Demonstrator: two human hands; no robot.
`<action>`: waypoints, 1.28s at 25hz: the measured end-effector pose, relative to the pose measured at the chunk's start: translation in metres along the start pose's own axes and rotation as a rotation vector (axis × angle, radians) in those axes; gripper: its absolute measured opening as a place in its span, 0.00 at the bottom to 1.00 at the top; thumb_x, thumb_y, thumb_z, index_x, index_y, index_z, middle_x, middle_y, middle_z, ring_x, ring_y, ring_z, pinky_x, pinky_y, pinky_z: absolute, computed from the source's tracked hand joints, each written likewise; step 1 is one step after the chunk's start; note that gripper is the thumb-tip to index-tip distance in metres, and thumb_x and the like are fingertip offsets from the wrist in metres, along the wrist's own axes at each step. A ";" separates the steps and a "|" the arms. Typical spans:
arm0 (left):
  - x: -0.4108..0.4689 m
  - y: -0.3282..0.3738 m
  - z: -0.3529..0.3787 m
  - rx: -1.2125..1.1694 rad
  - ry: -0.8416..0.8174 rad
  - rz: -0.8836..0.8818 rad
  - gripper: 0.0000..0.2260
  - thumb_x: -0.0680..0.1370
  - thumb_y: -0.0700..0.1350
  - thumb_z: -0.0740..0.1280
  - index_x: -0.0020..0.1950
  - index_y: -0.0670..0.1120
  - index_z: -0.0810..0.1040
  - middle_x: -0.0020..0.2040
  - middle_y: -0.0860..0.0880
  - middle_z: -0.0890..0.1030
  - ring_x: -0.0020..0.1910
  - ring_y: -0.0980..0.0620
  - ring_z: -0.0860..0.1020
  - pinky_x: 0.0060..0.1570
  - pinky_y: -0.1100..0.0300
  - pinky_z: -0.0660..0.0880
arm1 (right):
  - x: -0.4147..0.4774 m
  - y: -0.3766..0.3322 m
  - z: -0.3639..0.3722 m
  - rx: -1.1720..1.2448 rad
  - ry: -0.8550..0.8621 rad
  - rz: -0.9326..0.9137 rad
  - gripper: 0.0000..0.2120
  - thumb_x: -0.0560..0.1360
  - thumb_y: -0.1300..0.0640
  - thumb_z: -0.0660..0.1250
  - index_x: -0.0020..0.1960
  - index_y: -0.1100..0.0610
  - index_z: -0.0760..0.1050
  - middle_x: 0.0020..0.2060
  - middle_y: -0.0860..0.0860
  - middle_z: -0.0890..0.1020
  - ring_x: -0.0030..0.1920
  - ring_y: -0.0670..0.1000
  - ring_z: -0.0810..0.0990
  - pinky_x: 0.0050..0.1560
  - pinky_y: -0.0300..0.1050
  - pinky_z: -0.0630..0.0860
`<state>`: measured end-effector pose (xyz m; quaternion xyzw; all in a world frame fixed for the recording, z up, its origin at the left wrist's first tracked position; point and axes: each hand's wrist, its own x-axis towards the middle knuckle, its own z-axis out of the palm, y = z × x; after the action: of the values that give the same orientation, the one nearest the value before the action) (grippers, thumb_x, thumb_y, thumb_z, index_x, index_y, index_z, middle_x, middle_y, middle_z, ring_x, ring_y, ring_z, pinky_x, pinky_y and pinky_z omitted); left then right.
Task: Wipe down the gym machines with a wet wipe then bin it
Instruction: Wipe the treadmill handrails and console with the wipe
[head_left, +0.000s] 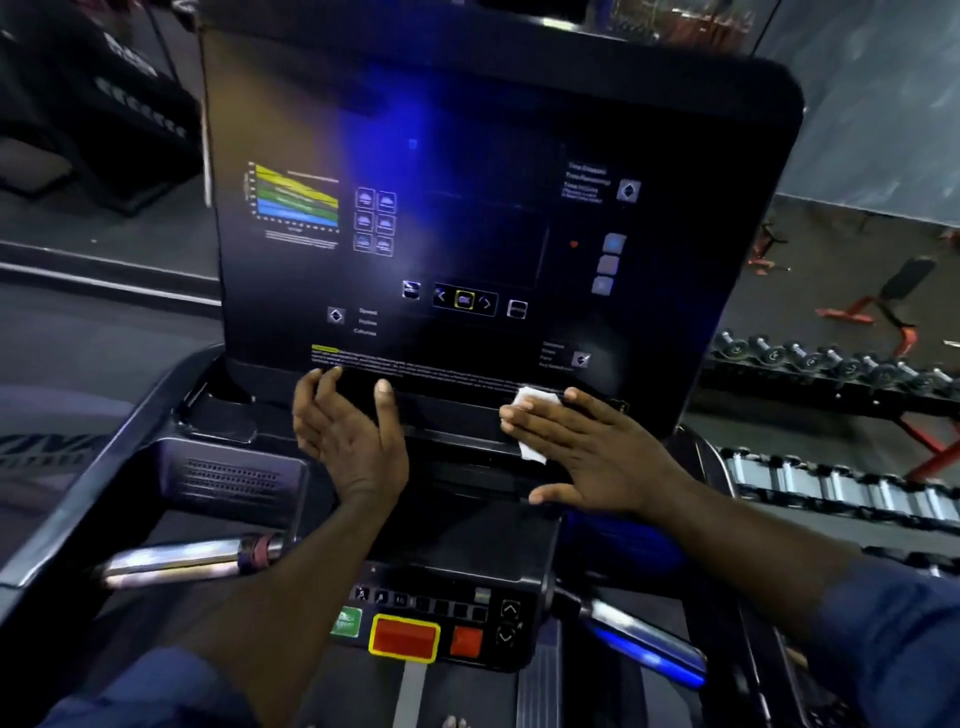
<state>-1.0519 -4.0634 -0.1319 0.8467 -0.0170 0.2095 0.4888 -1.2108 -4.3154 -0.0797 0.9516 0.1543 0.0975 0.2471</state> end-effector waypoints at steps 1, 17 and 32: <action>0.009 -0.004 -0.002 -0.041 0.056 -0.134 0.29 0.81 0.60 0.61 0.75 0.42 0.67 0.78 0.41 0.62 0.75 0.37 0.63 0.73 0.38 0.60 | 0.001 0.000 -0.002 0.018 -0.010 0.003 0.41 0.81 0.26 0.49 0.85 0.49 0.49 0.84 0.43 0.50 0.83 0.46 0.50 0.82 0.53 0.51; 0.119 -0.076 -0.075 -0.859 -0.096 -0.740 0.26 0.87 0.61 0.53 0.75 0.44 0.74 0.70 0.47 0.79 0.71 0.48 0.76 0.75 0.48 0.69 | 0.139 -0.065 -0.042 0.036 -0.060 -0.120 0.44 0.79 0.23 0.49 0.85 0.48 0.48 0.84 0.42 0.50 0.83 0.44 0.49 0.83 0.55 0.46; 0.194 -0.080 -0.112 -0.893 -0.530 -0.669 0.37 0.82 0.70 0.44 0.73 0.46 0.75 0.68 0.47 0.80 0.66 0.49 0.78 0.72 0.49 0.69 | 0.338 -0.134 -0.104 0.010 0.092 0.404 0.42 0.82 0.29 0.42 0.85 0.54 0.39 0.84 0.49 0.40 0.84 0.50 0.41 0.82 0.60 0.41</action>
<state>-0.8942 -3.8943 -0.0770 0.5432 0.0426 -0.2002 0.8143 -0.9558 -4.0429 -0.0207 0.9590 -0.0279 0.1877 0.2104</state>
